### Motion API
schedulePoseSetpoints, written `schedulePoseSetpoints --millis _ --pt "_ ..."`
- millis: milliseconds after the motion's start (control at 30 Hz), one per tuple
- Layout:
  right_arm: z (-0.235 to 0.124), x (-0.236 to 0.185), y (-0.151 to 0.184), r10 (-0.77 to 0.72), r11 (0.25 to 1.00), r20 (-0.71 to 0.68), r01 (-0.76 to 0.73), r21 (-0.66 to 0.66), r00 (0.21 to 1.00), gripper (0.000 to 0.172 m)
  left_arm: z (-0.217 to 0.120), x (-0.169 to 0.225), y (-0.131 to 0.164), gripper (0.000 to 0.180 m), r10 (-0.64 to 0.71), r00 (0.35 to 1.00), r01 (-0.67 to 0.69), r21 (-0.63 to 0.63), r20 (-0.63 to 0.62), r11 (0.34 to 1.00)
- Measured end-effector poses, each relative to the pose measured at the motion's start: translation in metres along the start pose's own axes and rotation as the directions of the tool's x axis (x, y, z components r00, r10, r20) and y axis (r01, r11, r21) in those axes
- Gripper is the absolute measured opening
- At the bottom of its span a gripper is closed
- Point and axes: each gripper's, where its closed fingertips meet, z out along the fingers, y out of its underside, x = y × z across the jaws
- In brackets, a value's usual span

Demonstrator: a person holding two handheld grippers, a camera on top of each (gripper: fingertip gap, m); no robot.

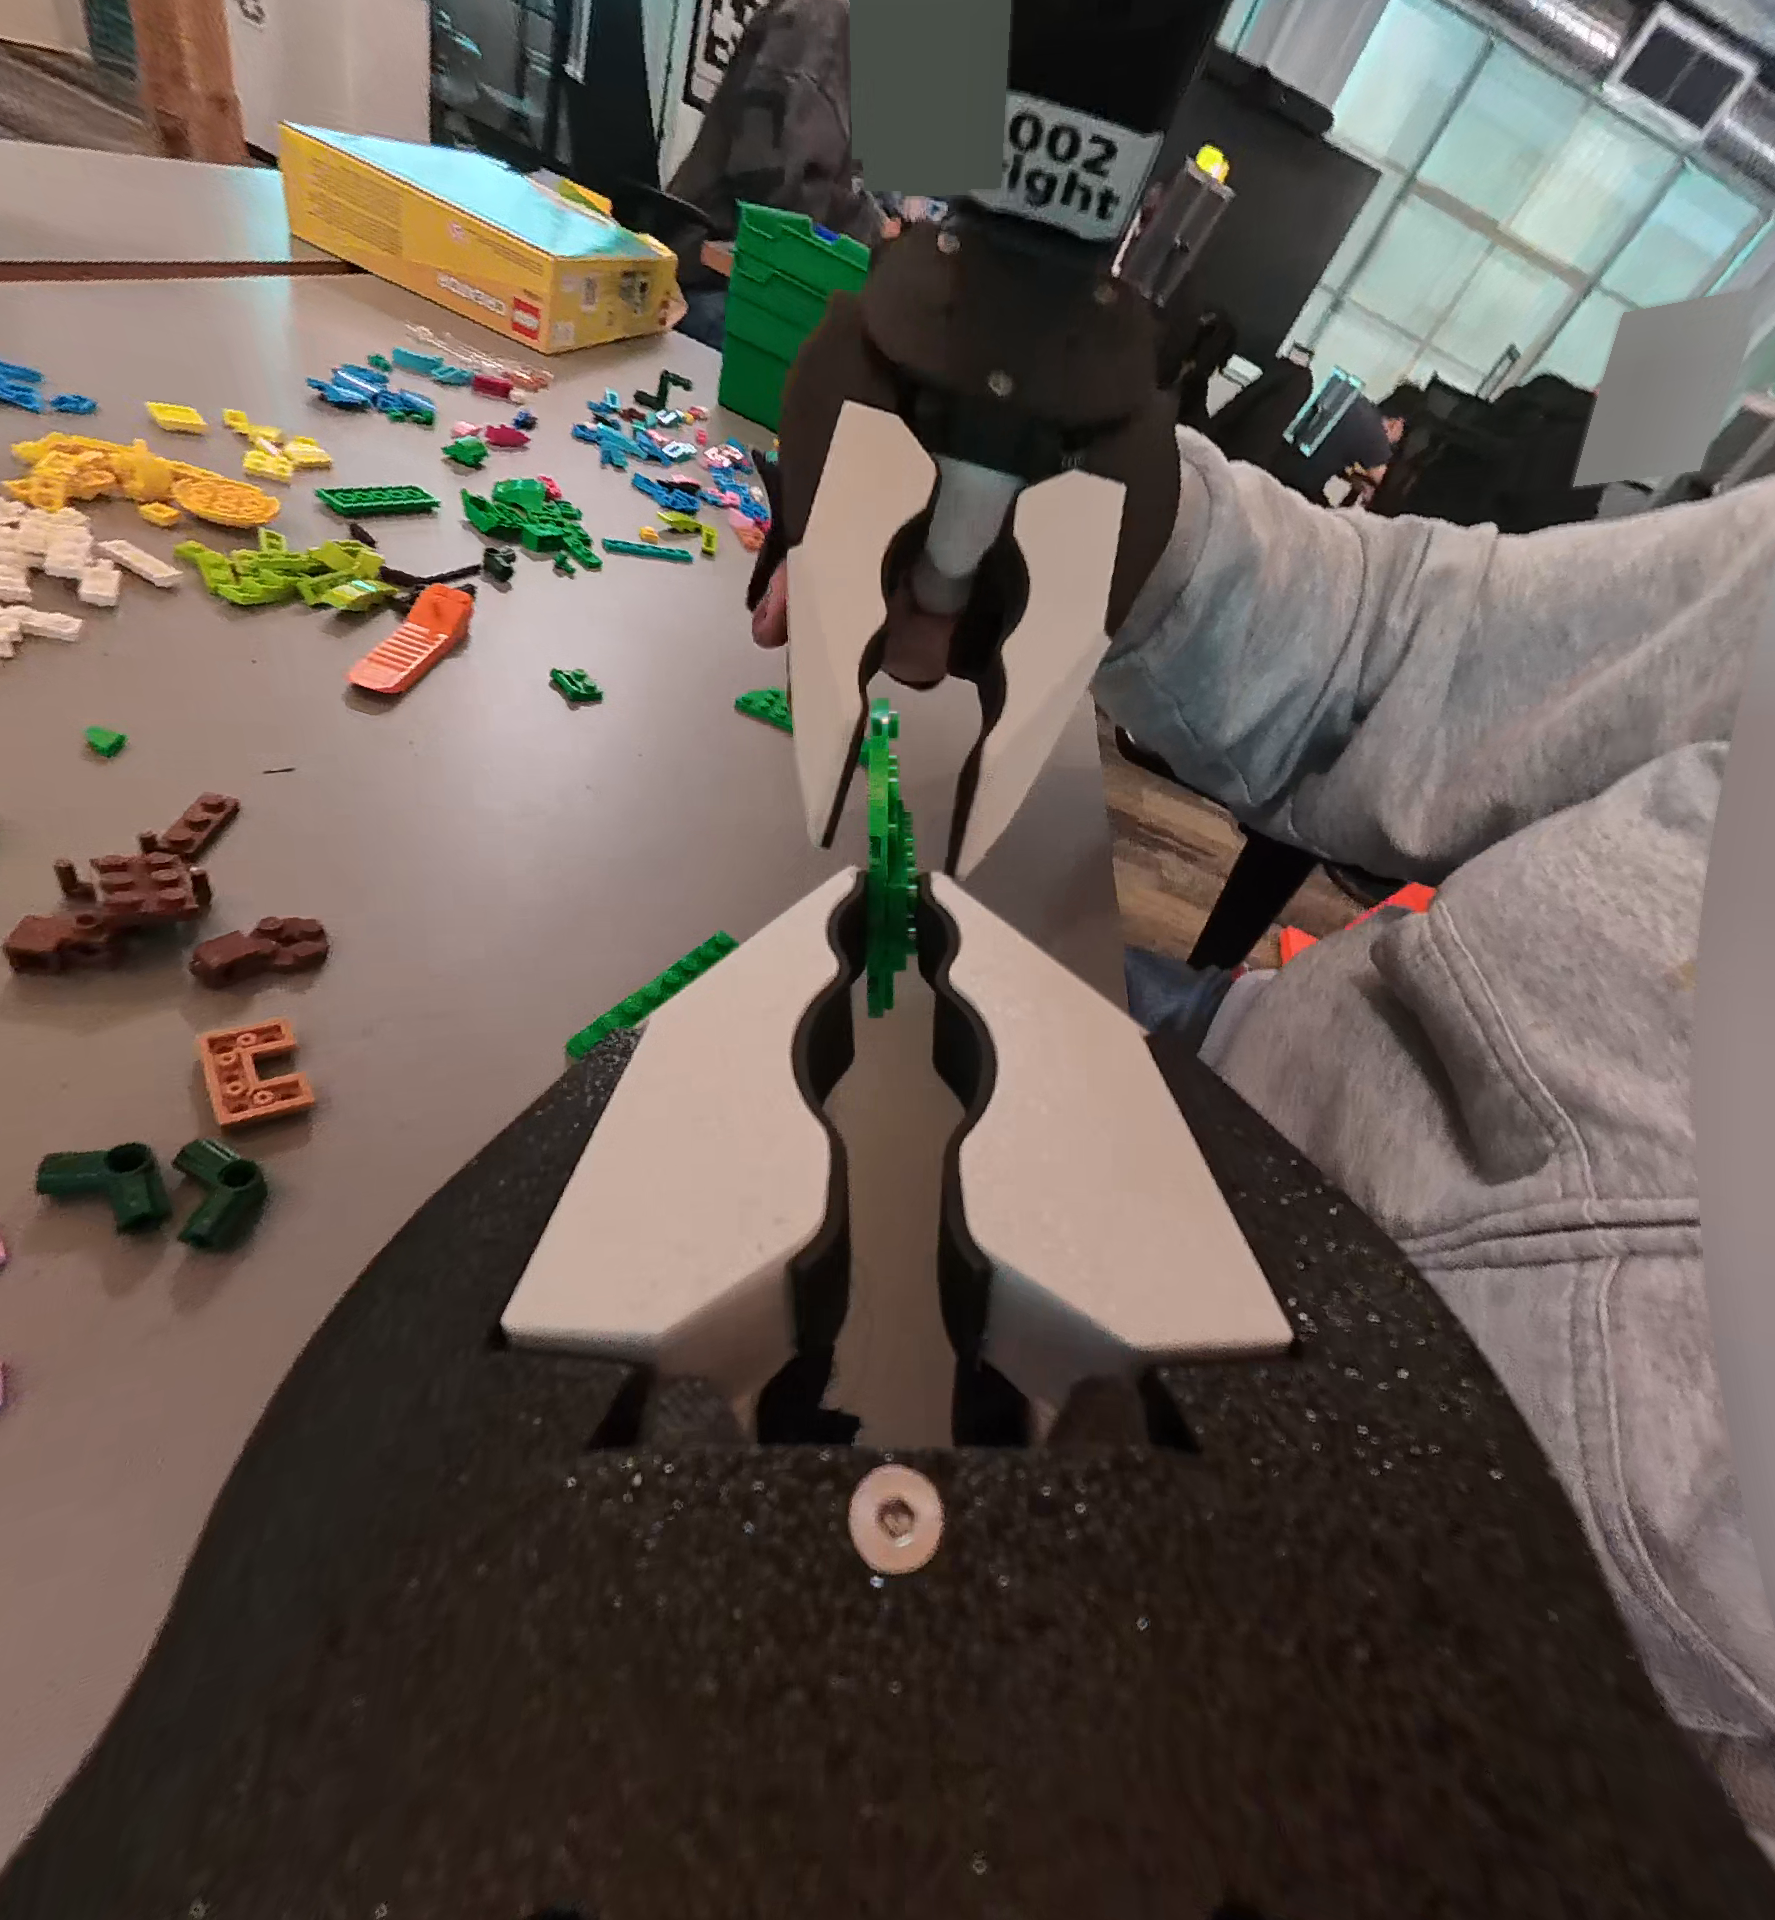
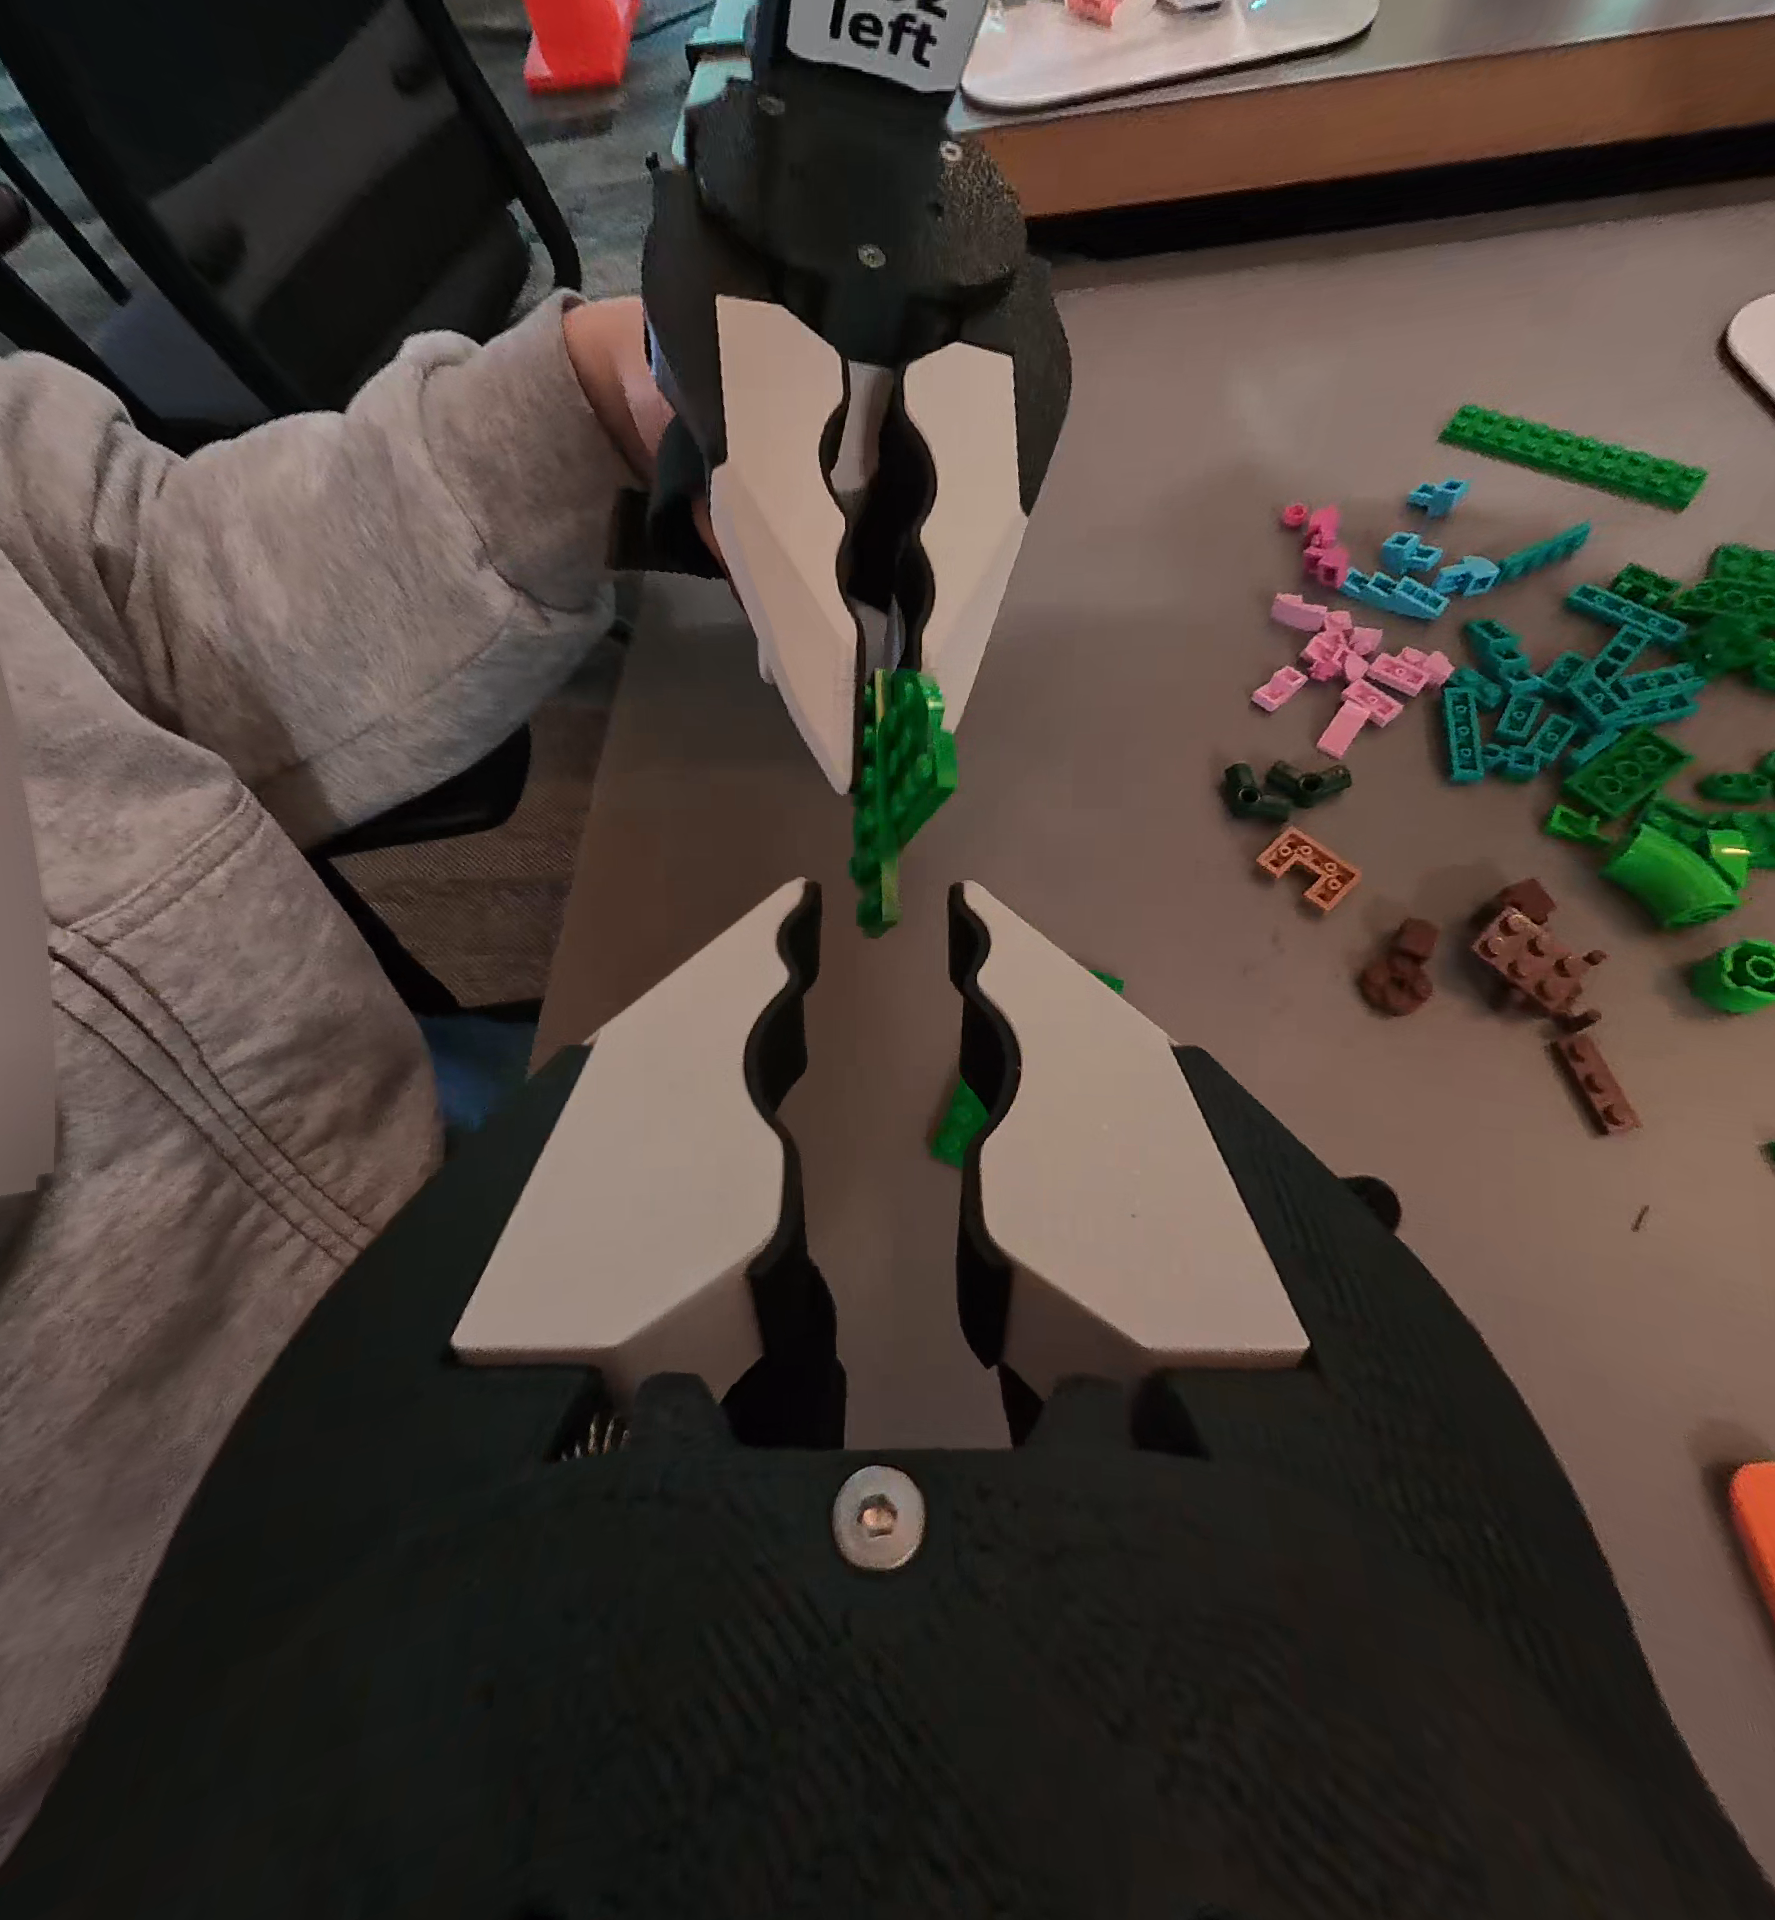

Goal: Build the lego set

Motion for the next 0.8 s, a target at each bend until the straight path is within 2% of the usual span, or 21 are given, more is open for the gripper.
schedulePoseSetpoints --millis 100,233,400,467,633,800 --pt "0.003 -0.001 0.002 -0.038 0.999 -0.016 0.038 -0.017 0.999 0.005 0.004 0.0 0.007 0.005 0.005 1.0 -0.005 -0.038 0.0 0.999" --pt "0.005 -0.001 0.01 -0.028 0.999 -0.023 0.027 -0.047 0.999 0.006 0.005 -0.001 0.012 0.005 0.0 1.0 0.001 -0.072 0.006 0.997" --pt "0.01 0.018 0.03 0.098 0.983 -0.086 -0.111 -0.15 0.991 0.04 0.01 -0.006 0.025 0.005 0.029 0.998 -0.019 -0.173 0.054 0.985" --pt "0.013 0.02 0.039 0.132 0.97 -0.081 -0.146 -0.193 0.988 0.049 0.013 -0.006 0.032 0.005 0.037 0.998 -0.023 -0.216 0.059 0.976" --pt "0.013 0.021 0.052 0.179 0.952 -0.04 -0.183 -0.244 0.983 0.058 0.007 -0.014 0.041 0.005 0.059 0.992 -0.025 -0.283 0.111 0.959" --pt "0.017 0.035 0.076 0.156 0.911 -0.136 -0.196 -0.364 0.978 0.053 -0.005 -0.022 0.041 0.006 0.053 0.985 -0.005 -0.28 0.165 0.96"
